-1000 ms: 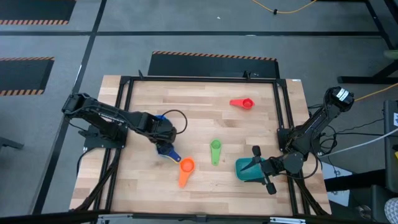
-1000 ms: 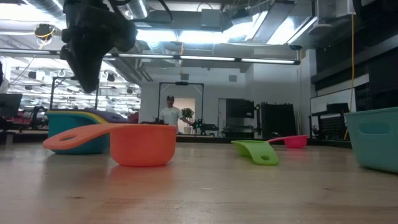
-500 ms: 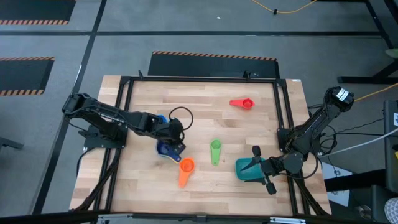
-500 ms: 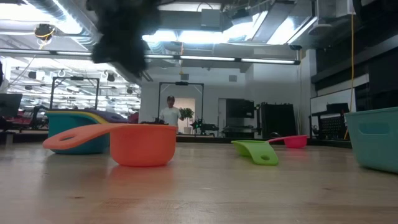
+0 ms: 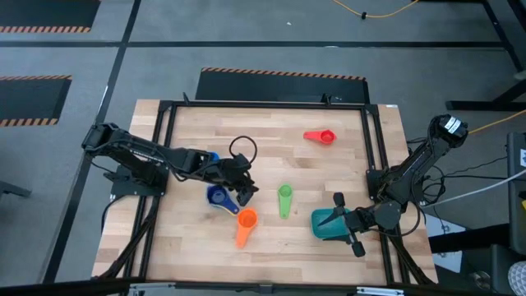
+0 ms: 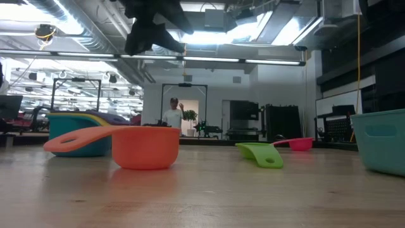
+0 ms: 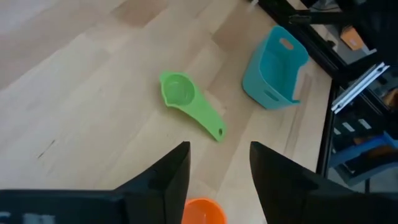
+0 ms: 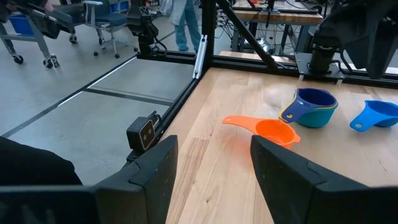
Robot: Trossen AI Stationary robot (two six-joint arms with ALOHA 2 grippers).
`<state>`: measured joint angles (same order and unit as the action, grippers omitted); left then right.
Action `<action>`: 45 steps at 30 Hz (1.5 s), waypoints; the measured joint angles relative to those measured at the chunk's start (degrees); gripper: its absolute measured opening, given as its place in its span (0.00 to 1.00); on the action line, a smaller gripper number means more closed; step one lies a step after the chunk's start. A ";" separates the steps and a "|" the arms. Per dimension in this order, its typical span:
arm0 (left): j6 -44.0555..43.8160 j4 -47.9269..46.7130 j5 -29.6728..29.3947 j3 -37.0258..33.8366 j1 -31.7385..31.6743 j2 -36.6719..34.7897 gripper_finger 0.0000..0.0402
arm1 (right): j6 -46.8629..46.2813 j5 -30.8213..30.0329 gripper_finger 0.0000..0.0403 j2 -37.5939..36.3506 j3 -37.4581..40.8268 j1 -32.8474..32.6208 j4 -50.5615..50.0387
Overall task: Nest measuring cups in basket
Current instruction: Stack the orange measuring nest cup into the dark blue measuring nest cup
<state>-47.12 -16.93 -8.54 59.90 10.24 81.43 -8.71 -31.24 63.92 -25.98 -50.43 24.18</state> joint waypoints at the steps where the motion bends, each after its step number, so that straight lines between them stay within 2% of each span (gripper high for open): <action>1: 0.50 0.09 -0.01 0.00 0.07 0.00 0.41 | 0.00 0.00 0.52 0.00 0.00 0.00 0.00; 7: 9.80 4.13 -1.87 0.00 2.99 2.36 0.40 | 0.07 0.00 0.52 0.00 0.00 0.02 -0.02; 13: 21.27 11.28 -1.92 0.01 7.12 9.20 0.40 | 0.12 -0.02 0.52 0.09 0.00 0.02 -0.33; 22: 29.09 10.49 -4.68 0.04 9.52 15.87 0.40 | 0.09 -0.11 0.52 0.11 0.00 0.02 -0.44; 30: 29.69 4.02 -10.34 0.04 9.55 16.65 0.40 | 0.00 -0.11 0.52 0.11 0.00 0.00 -0.46; 37: 25.43 -2.12 -10.40 0.04 9.60 16.65 0.40 | -0.16 -0.07 0.52 0.11 0.00 0.02 -0.46; 45: 24.52 -3.55 -9.76 0.04 9.59 17.01 0.40 | -0.27 -0.04 0.52 0.11 0.00 0.00 -0.44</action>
<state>-22.59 -20.49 -18.29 59.94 19.83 98.44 -8.98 -31.29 64.03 -25.98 -50.43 23.75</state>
